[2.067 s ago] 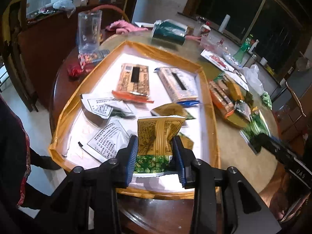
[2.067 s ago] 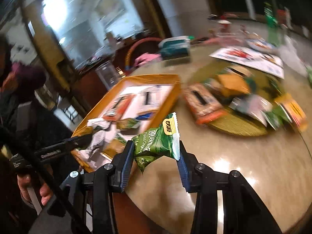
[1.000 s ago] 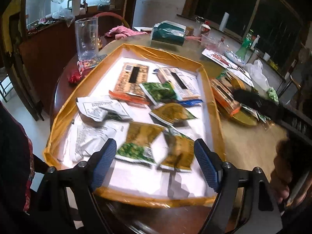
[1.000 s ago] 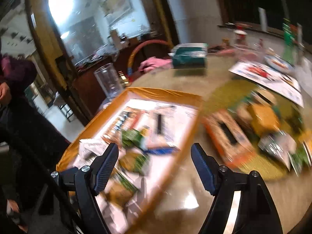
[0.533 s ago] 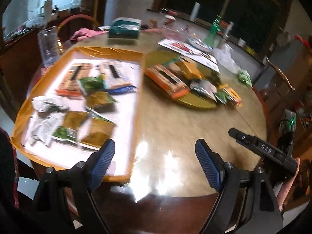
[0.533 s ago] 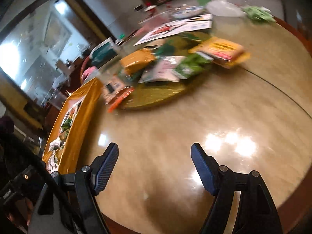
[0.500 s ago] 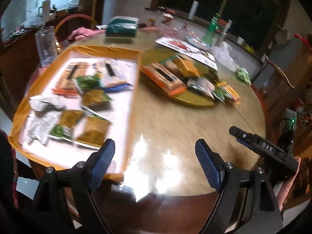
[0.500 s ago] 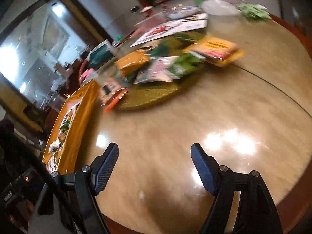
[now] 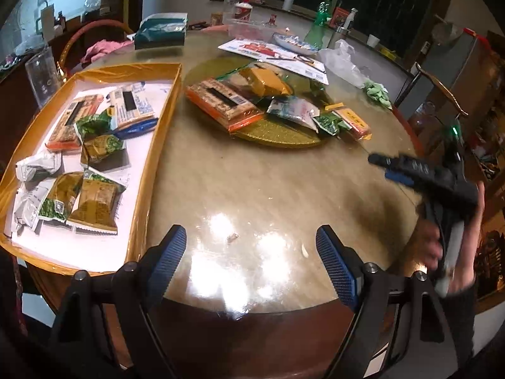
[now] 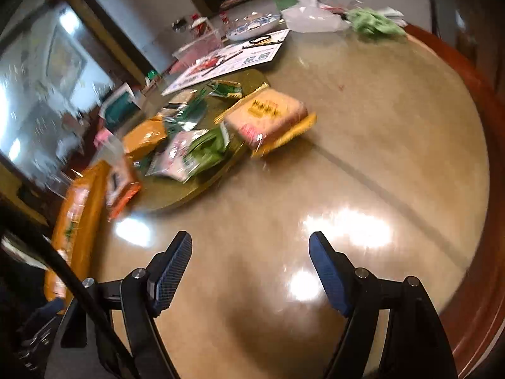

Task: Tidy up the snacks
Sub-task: 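Grasp square yellow-labelled cracker pack with right tool while left grasps green pea bag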

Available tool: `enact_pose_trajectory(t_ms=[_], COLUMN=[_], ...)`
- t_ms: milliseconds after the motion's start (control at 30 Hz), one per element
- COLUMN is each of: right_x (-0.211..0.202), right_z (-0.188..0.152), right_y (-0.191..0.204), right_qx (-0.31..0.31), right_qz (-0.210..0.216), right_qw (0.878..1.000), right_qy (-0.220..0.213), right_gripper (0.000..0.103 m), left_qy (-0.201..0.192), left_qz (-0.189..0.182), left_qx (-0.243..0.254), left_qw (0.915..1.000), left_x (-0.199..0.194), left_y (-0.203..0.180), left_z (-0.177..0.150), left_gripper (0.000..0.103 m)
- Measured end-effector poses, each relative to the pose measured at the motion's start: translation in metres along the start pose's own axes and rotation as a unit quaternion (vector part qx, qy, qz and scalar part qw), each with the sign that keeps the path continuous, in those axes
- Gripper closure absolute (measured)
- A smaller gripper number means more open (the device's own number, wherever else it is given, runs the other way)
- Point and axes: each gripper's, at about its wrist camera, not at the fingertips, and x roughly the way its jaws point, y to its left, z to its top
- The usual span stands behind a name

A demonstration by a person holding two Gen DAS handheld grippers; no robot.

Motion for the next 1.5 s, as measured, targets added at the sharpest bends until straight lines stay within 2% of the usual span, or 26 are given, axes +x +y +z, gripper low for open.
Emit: enact_pose_trajectory(t_ms=[100, 167, 300, 333, 433, 500, 600, 667, 867, 1033, 1133, 1267, 1367, 1500], right_x=[0.005, 0.007, 0.029, 0.041, 0.062, 0.069, 0.072, 0.069, 0.043, 0.012, -0.004, -0.017, -0.021, -0.027], right_z=[0.028, 0.052, 0.095, 0.103, 0.106, 0.099, 0.09, 0.086, 0.061, 0.023, -0.002, -0.026, -0.034, -0.031], right_y=[-0.007, -0.01, -0.004, -0.004, -0.005, 0.001, 0.014, 0.016, 0.002, -0.012, -0.011, -0.005, -0.003, -0.02], right_qx=[-0.009, -0.016, -0.07, -0.082, -0.103, -0.121, -0.161, -0.163, -0.118, -0.064, -0.055, -0.042, -0.031, 0.018], right_qz=[0.009, 0.014, -0.023, -0.031, -0.015, -0.015, -0.069, -0.084, -0.114, -0.143, -0.151, -0.152, -0.148, -0.105], right_qw=[1.0, 1.0, 0.997, 0.996, 0.994, 0.992, 0.984, 0.982, 0.986, 0.988, 0.987, 0.987, 0.986, 0.991], right_qy=[0.0, -0.006, -0.004, 0.003, 0.03, 0.042, 0.035, 0.034, 0.026, -0.009, -0.024, -0.043, -0.064, -0.085], right_gripper=[0.026, 0.026, 0.024, 0.024, 0.024, 0.023, 0.024, 0.028, 0.029, 0.029, 0.029, 0.029, 0.029, 0.03], left_qy=[-0.002, 0.0, 0.006, 0.001, -0.011, -0.003, 0.001, -0.002, -0.011, -0.001, 0.001, -0.008, 0.024, 0.058], left_qz=[-0.001, 0.012, 0.01, 0.007, 0.019, 0.014, 0.003, 0.008, -0.009, -0.011, -0.015, -0.006, -0.024, -0.018], left_qx=[-0.003, -0.003, -0.014, -0.014, -0.017, -0.023, -0.018, -0.013, -0.009, -0.016, 0.006, 0.08, 0.093, 0.084], left_qw=[1.0, 0.9999, 0.9998, 0.9999, 0.9996, 0.9996, 0.9998, 0.9999, 0.9999, 0.9998, 0.9999, 0.9968, 0.9951, 0.9946], left_x=[0.001, 0.005, 0.006, 0.004, 0.003, 0.006, 0.009, 0.009, 0.002, 0.012, 0.022, 0.045, 0.079, 0.125], left_y=[0.004, 0.006, 0.011, 0.013, 0.018, 0.021, 0.02, 0.018, 0.012, 0.002, -0.016, -0.055, -0.077, -0.101], left_z=[0.001, 0.002, 0.004, 0.004, 0.004, 0.005, 0.006, 0.005, 0.001, 0.008, 0.02, 0.049, 0.076, 0.11], left_gripper=[0.019, 0.019, 0.019, 0.019, 0.019, 0.019, 0.019, 0.019, 0.019, 0.019, 0.019, 0.018, 0.019, 0.019])
